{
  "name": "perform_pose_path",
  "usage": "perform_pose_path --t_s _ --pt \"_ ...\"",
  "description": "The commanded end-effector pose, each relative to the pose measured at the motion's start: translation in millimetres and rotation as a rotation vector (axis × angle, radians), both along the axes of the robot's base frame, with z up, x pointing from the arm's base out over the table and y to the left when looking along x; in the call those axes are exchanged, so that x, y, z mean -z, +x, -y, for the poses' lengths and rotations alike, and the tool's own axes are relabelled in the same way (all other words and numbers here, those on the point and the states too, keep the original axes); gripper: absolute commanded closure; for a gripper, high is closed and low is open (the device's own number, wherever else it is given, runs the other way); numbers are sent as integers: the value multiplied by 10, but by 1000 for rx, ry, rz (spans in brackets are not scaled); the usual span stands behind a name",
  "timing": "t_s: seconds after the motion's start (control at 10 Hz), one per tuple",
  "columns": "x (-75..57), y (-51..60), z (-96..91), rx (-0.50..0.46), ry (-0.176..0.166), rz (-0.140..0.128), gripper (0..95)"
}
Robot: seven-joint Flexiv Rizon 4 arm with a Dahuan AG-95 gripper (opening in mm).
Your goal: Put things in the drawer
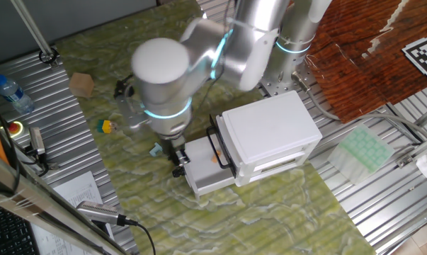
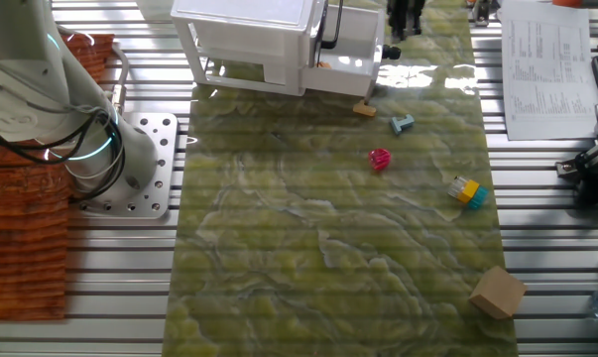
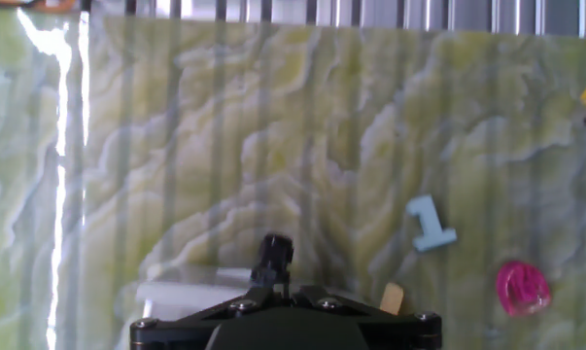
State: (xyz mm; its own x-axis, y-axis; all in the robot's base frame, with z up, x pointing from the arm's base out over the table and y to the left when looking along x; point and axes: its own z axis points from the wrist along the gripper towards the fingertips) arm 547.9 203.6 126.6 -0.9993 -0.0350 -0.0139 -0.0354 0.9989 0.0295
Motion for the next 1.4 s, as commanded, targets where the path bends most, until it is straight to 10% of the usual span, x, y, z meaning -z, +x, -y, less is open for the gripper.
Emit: perform_pose_path --t_s 0.1,1.4 --pt "49 95 -51 19 2 2 760" --pt "116 143 -79 33 -1 -7 760"
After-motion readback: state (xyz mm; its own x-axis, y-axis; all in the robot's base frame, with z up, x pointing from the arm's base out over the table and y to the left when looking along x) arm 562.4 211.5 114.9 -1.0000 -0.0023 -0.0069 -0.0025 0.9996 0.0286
